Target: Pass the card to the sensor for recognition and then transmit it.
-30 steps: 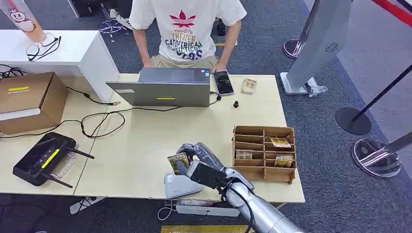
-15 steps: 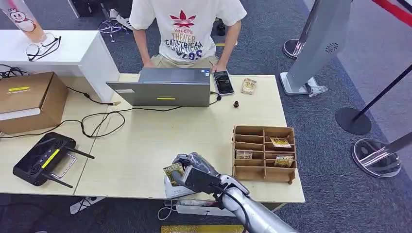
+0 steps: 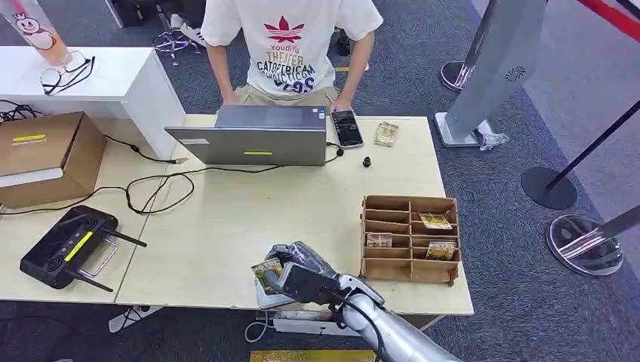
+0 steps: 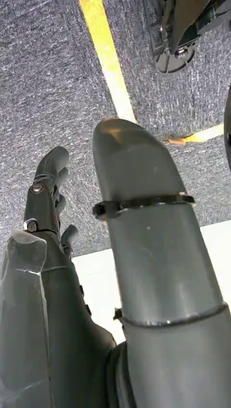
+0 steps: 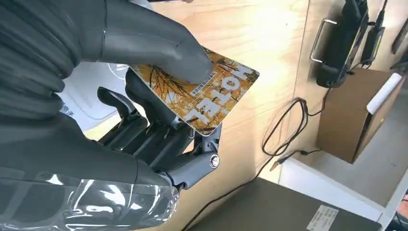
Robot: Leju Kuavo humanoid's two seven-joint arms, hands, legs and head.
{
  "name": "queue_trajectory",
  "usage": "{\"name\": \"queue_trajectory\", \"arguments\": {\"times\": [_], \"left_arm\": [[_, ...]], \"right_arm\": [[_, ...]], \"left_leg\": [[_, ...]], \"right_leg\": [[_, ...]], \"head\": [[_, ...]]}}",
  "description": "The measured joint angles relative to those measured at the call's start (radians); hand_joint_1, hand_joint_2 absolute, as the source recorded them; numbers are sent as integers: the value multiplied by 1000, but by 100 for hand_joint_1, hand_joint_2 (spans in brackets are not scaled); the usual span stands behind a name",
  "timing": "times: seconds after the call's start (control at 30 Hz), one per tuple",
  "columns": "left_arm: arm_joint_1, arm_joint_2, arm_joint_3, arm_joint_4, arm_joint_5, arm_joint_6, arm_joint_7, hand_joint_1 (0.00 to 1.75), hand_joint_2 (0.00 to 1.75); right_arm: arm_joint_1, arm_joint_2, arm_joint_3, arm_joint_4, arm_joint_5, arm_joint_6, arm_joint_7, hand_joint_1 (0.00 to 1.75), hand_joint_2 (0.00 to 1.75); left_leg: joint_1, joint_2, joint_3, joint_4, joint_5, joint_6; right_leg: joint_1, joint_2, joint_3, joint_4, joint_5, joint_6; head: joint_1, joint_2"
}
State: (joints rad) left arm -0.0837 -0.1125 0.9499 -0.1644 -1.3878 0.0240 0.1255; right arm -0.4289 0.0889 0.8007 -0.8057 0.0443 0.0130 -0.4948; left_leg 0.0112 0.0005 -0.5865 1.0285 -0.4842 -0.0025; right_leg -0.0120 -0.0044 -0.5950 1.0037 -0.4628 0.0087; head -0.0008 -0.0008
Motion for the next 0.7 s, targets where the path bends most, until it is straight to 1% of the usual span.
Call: {"name": "queue_trajectory", "arguments": {"times": [0.23, 0.7], "left_arm": [[-1, 0, 0, 0, -6, -3, 2, 0, 0], [-1, 0, 0, 0, -6, -11, 18, 0, 0]], "right_arm": [[0, 7, 15, 11, 0, -2, 5, 175, 175], [-15, 38, 23, 54, 0, -15, 12, 175, 175]], "left_leg": [[0, 0, 0, 0, 0, 0], [0, 0, 0, 0, 0, 0]], "right_leg": [[0, 0, 0, 0, 0, 0], [0, 0, 0, 0, 0, 0]], "head": [[0, 0], [0, 0]]}}
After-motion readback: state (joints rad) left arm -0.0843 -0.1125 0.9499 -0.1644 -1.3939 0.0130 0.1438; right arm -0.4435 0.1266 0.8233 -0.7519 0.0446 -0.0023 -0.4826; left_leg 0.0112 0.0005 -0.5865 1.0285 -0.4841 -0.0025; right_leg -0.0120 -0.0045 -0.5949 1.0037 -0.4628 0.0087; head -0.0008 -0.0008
